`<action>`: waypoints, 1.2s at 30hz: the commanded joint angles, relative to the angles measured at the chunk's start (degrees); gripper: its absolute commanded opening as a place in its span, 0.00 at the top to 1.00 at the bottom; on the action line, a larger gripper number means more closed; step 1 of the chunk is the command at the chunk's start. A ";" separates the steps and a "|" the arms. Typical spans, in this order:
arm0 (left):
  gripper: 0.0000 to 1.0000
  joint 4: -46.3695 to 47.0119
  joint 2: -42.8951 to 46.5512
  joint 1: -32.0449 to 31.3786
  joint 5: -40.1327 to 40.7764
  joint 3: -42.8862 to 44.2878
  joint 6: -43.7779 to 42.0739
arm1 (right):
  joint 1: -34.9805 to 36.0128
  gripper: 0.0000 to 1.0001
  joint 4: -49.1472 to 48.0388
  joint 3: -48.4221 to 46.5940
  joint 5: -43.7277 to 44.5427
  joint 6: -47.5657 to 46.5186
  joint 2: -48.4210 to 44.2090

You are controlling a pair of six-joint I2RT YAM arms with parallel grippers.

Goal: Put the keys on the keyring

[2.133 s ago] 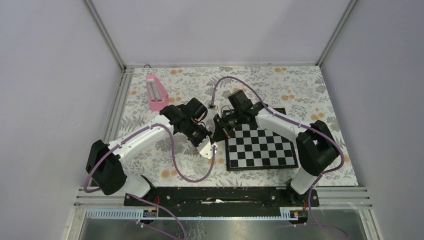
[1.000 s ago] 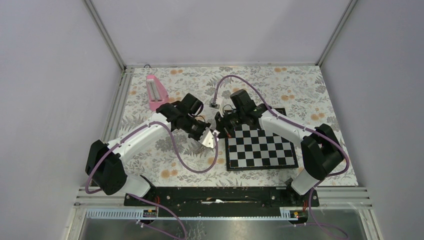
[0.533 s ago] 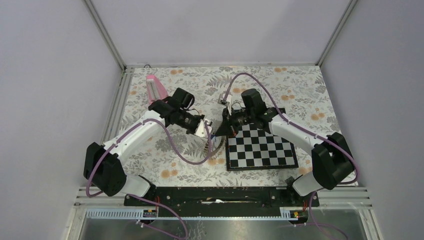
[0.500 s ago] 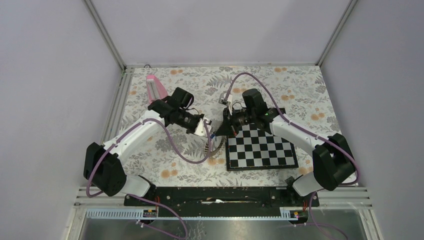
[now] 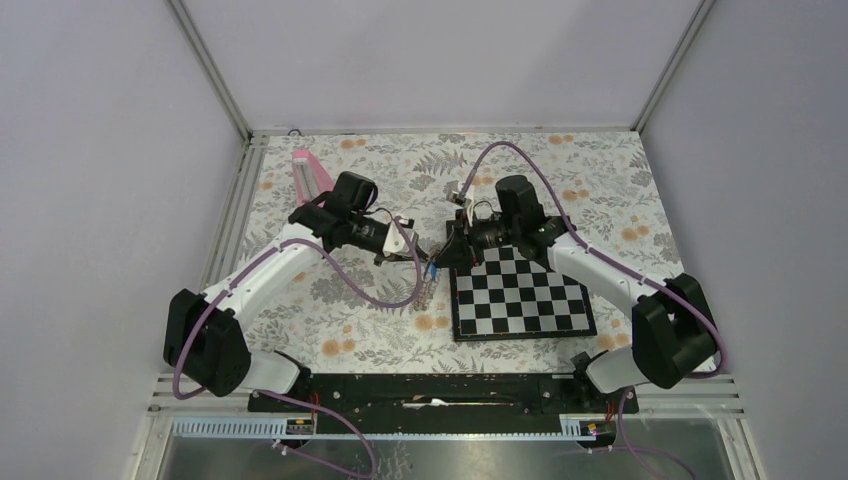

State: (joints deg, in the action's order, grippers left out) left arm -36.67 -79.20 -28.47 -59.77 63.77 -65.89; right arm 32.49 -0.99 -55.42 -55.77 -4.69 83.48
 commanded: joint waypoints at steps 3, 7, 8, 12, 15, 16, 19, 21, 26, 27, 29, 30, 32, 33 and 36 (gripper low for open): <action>1.00 5.76 2.73 1.17 -9.28 -0.19 3.34 | -2.89 0.68 -1.38 0.22 -1.54 0.02 -4.14; 1.00 5.81 3.14 1.39 -11.54 -1.21 2.24 | -4.44 0.66 -1.38 0.26 -1.52 0.20 -5.01; 1.00 5.81 3.21 1.47 -11.92 -1.33 2.13 | -4.69 0.66 -1.39 0.29 -1.53 0.23 -5.12; 1.00 5.76 3.27 1.57 -12.17 -1.30 1.73 | -4.89 0.66 -0.90 -0.15 -2.82 0.53 -4.85; 1.00 5.73 2.81 1.81 -12.60 -0.74 1.91 | -4.94 0.64 0.26 -0.85 -4.18 -0.45 -4.89; 1.00 5.73 2.57 1.83 -12.83 -0.41 2.29 | -4.90 0.62 0.60 -1.14 -4.25 -1.46 -5.26; 1.00 6.46 1.75 2.01 -13.56 0.39 4.20 | -4.89 0.56 5.32 -2.03 -3.33 -5.52 -7.44; 1.00 8.73 1.39 2.10 -14.20 0.33 7.56 | -4.89 0.52 7.07 -2.23 -2.36 -8.22 -9.54; 1.00 12.42 0.16 2.02 -15.34 0.46 14.02 | -4.86 0.46 11.02 -3.29 -0.44 -13.78 -12.22; 1.00 14.76 -0.04 2.01 -14.85 0.48 16.90 | -4.89 0.45 11.77 -3.82 -0.18 -14.48 -12.46; 1.00 19.05 -0.24 2.01 -13.86 0.13 23.97 | -4.81 0.43 13.12 -5.00 0.04 -15.85 -12.83; 1.00 20.27 -0.34 2.06 -13.96 0.06 26.88 | -4.82 0.43 13.39 -5.60 0.31 -16.20 -12.92; 1.00 22.84 -0.47 1.95 -14.64 -0.18 30.63 | -4.73 0.43 13.95 -6.74 1.41 -16.88 -12.98; 1.00 24.81 -0.59 1.88 -15.04 -0.58 33.65 | -4.72 0.43 14.19 -7.14 2.05 -17.27 -12.98; 1.00 34.52 -0.54 1.46 -15.14 -2.69 45.29 | -4.72 0.43 13.73 -7.40 3.08 -17.36 -13.48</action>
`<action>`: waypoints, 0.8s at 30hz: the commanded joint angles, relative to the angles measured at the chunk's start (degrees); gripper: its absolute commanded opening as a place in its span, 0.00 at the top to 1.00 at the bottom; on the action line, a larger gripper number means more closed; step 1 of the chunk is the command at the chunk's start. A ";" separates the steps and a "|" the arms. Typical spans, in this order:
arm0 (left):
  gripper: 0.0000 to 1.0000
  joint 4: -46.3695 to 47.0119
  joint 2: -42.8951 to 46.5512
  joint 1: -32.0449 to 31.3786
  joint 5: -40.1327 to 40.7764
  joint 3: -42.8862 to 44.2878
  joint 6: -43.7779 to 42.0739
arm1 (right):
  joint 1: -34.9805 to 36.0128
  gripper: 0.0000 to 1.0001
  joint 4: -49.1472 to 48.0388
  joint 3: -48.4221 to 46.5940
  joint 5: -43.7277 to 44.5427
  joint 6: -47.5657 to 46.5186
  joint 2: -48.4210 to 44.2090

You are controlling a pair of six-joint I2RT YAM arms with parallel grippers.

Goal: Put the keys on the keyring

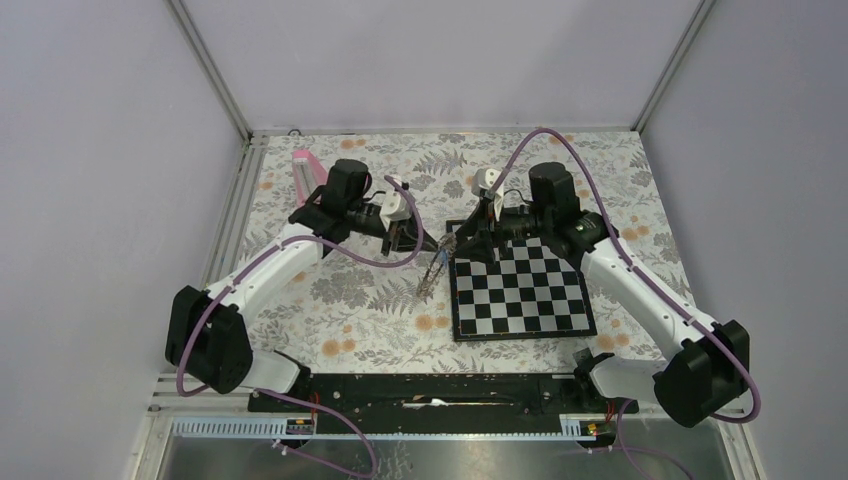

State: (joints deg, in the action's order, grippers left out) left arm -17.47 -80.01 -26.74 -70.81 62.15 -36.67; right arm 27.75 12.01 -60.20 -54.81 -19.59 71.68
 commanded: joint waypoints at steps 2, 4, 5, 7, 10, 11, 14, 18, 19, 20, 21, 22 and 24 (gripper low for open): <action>1.00 21.96 0.27 -0.84 -3.60 -2.86 22.85 | 0.02 0.43 -0.44 -2.10 2.54 -1.63 -1.97; 1.00 28.31 0.29 -1.37 -2.92 -4.79 29.00 | 0.03 0.43 -1.48 -1.90 2.35 -0.80 -2.15; 1.00 31.84 0.17 -1.52 -2.74 -5.77 32.21 | 0.03 0.43 -1.66 -2.00 2.15 -0.42 -2.05; 1.00 40.65 -0.09 -1.56 -2.34 -8.09 39.84 | 0.02 0.45 -2.06 -2.02 1.82 0.22 -2.11; 1.00 51.37 -0.39 -1.56 -1.93 -10.65 47.26 | 0.02 0.47 -2.33 -1.88 1.59 0.39 -2.16; 1.00 53.28 -0.41 -1.56 -1.82 -11.06 48.54 | 0.01 0.47 -2.54 -1.66 1.63 0.43 -2.20; 1.00 54.39 -0.50 -1.56 -1.41 -11.14 49.38 | 0.03 0.50 -3.26 -0.82 1.14 0.63 -2.33; 1.00 54.58 -0.59 -1.56 -1.09 -11.50 49.50 | -0.02 0.53 -4.01 -0.53 0.79 1.21 -2.00; 1.00 54.75 -0.61 -1.56 -1.07 -11.61 49.54 | -0.05 0.54 -4.18 -0.53 0.76 1.41 -1.86; 1.00 54.96 -0.56 -1.54 -1.01 -11.80 49.65 | 0.02 0.54 -4.38 -0.45 0.69 1.59 -1.75; 1.00 55.34 -0.52 -1.58 -1.00 -11.99 49.79 | 0.01 0.54 -4.71 -0.44 0.60 1.82 -1.68; 1.00 55.64 -0.50 -1.58 -0.94 -12.13 49.95 | 0.02 0.55 -4.98 -0.42 0.58 2.06 -1.56; 1.00 55.98 -0.50 -1.64 -0.91 -12.30 50.19 | 0.03 0.57 -5.34 -0.44 0.58 2.43 -1.38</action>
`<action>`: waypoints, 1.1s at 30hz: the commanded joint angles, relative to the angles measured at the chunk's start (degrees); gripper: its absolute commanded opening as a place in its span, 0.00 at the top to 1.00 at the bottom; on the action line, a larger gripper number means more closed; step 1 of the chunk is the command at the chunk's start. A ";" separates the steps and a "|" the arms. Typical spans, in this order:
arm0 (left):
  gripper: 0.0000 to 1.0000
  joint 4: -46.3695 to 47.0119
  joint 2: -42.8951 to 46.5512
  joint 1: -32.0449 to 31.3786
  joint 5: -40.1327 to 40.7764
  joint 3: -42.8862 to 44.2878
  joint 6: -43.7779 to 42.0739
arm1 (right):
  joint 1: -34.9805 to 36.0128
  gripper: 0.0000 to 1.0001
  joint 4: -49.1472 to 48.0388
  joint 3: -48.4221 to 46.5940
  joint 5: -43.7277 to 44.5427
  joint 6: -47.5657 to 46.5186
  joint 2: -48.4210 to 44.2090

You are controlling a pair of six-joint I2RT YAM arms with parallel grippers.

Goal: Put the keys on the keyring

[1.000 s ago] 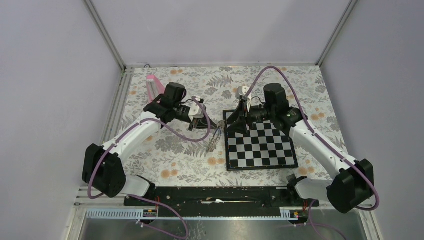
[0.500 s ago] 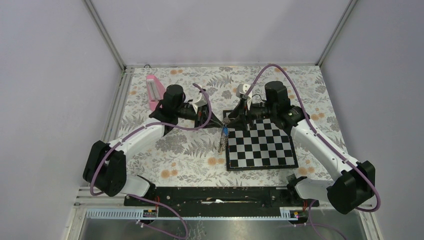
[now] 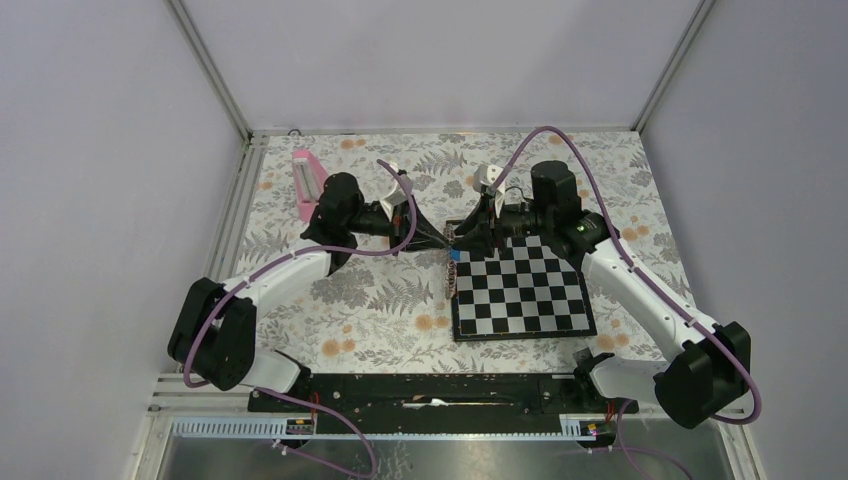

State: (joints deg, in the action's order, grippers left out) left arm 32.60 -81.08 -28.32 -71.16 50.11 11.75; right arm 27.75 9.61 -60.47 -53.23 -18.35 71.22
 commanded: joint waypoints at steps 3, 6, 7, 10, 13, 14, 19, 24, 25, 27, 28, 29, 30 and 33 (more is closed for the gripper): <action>1.00 6.10 0.53 -0.07 -0.22 -0.51 1.96 | 0.02 0.61 -3.20 -0.24 -1.53 1.61 -0.74; 1.00 6.92 0.48 -0.07 0.28 -0.77 2.57 | 0.11 0.67 -3.66 0.17 -2.19 2.05 -0.60; 1.00 7.32 0.47 -0.07 0.32 -0.80 2.82 | 0.11 0.68 -3.91 0.36 -2.34 2.28 -0.50; 1.00 7.99 0.40 -0.05 0.61 -0.96 3.19 | 0.29 0.69 -4.71 0.79 -2.64 2.82 -0.18; 1.00 8.33 0.39 -0.07 0.92 -1.31 3.19 | 0.53 0.70 -4.99 0.82 -2.82 3.18 0.03; 1.00 8.42 0.39 -0.07 1.04 -1.39 3.19 | 0.56 0.71 -5.05 0.86 -2.84 3.27 0.07; 1.00 8.48 0.34 -0.03 1.98 -1.59 2.93 | 0.62 0.89 -5.92 0.88 -3.98 4.46 0.40; 1.00 8.45 0.38 -0.07 3.39 -1.64 2.68 | 0.62 1.00 -4.66 0.50 -3.46 3.68 0.30; 1.00 8.11 0.44 -0.07 3.53 -1.42 2.39 | 0.64 1.00 -3.34 -0.07 -3.05 2.78 0.42; 0.91 3.09 0.82 -0.05 3.52 -0.08 -0.97 | 0.68 1.00 0.33 -1.63 -2.13 0.35 0.61; 0.86 -1.67 1.10 0.01 3.61 1.19 -4.23 | 0.78 1.00 1.92 -2.27 -1.52 -0.81 0.72; 0.82 -7.57 1.37 -0.03 3.86 2.96 -8.75 | 0.92 1.00 3.52 -2.88 -0.81 -1.82 0.84; 0.77 -13.93 1.44 -0.06 4.28 4.87 -15.43 | 1.10 1.00 4.89 -3.47 -0.03 -2.79 1.00; 0.64 -31.31 1.19 -0.43 5.80 10.53 -30.55 | 1.66 1.00 8.79 -4.95 1.54 -4.84 1.59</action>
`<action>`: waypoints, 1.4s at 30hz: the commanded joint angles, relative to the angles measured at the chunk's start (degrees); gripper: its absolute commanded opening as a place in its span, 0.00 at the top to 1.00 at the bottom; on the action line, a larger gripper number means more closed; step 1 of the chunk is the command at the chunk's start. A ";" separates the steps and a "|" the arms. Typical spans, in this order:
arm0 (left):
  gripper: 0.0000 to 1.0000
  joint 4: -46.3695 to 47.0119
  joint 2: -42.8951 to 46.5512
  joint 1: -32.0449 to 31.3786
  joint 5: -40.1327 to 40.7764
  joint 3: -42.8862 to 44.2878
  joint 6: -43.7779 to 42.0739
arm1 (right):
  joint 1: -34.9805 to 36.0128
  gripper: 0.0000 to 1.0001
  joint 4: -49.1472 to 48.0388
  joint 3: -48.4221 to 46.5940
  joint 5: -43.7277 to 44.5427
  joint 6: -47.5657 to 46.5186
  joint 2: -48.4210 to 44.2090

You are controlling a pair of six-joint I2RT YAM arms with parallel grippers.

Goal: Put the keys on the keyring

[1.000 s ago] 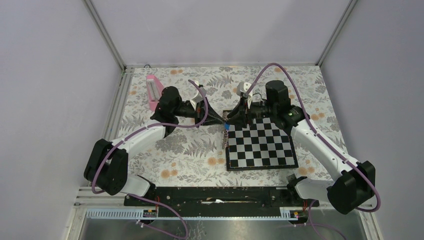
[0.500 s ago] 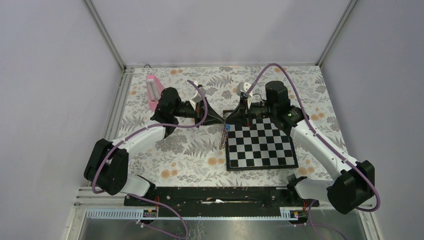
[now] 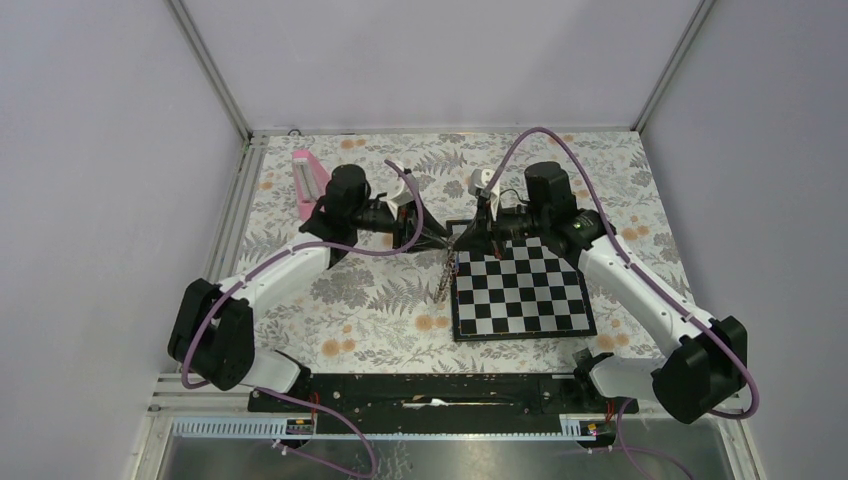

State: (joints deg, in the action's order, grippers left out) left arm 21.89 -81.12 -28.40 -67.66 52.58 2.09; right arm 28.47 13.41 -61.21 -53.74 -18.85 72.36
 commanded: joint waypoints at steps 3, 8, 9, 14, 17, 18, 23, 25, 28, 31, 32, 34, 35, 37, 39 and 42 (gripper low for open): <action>0.57 -34.52 0.37 -1.28 4.71 12.57 -32.00 | 1.36 1.00 6.60 -5.15 3.14 -5.08 1.11; 0.55 -40.07 -0.60 -3.14 5.02 14.55 -36.62 | 2.02 1.00 8.57 -6.21 3.72 -5.93 2.23; 0.55 -40.08 -0.73 -3.53 5.03 14.50 -36.81 | 2.09 1.00 8.37 -6.13 3.73 -5.86 2.20; 0.58 -40.16 -1.69 -5.02 5.37 15.15 -37.77 | 2.13 1.00 7.51 -5.06 3.81 -5.60 1.36; 0.62 -40.17 -2.27 -5.16 5.69 15.60 -37.69 | 2.25 1.00 7.01 -4.20 3.81 -5.37 0.96; 0.63 -40.17 -2.35 -5.17 5.68 15.74 -37.68 | 2.16 1.00 6.87 -3.99 3.88 -5.32 0.83; 0.64 -40.17 -2.25 -5.12 5.84 15.97 -37.76 | 2.19 1.00 6.71 -3.05 3.99 -5.57 0.55; 0.65 -40.17 -2.20 -5.17 5.96 15.99 -37.91 | 2.19 1.00 6.78 -2.80 3.78 -5.71 0.58; 0.66 -40.16 -2.20 -5.10 5.95 16.23 -37.95 | 2.14 1.00 6.95 -2.52 3.73 -6.08 0.50; 0.66 -40.11 -2.41 -5.14 5.96 16.47 -38.05 | 2.20 1.00 7.03 -1.98 3.65 -6.43 0.44; 0.67 -40.12 -2.46 -5.09 5.87 16.46 -38.04 | 2.20 1.00 6.86 -1.80 3.64 -6.33 0.35; 0.69 -40.13 -2.79 -5.17 5.63 16.57 -38.12 | 2.21 1.00 6.49 -1.49 3.55 -6.29 0.19; 0.69 -40.09 -2.94 -5.14 5.59 16.59 -38.12 | 2.14 1.00 6.32 -1.35 3.55 -6.26 0.09; 0.69 -40.10 -3.30 -5.16 5.03 16.74 -38.12 | 2.20 1.00 6.25 -1.05 3.55 -6.28 -0.02; 0.70 -40.13 -3.64 -5.10 4.68 16.85 -38.17 | 2.20 1.00 6.23 -0.93 3.55 -6.29 0.03; 0.72 -40.07 -4.19 -5.10 4.48 16.84 -38.30 | 2.20 1.00 5.54 -0.57 3.51 -5.90 -0.18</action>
State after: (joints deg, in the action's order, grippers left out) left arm -19.42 -84.58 -33.52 -61.67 66.78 -34.79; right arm 30.13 22.00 -61.91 -48.99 -24.29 74.59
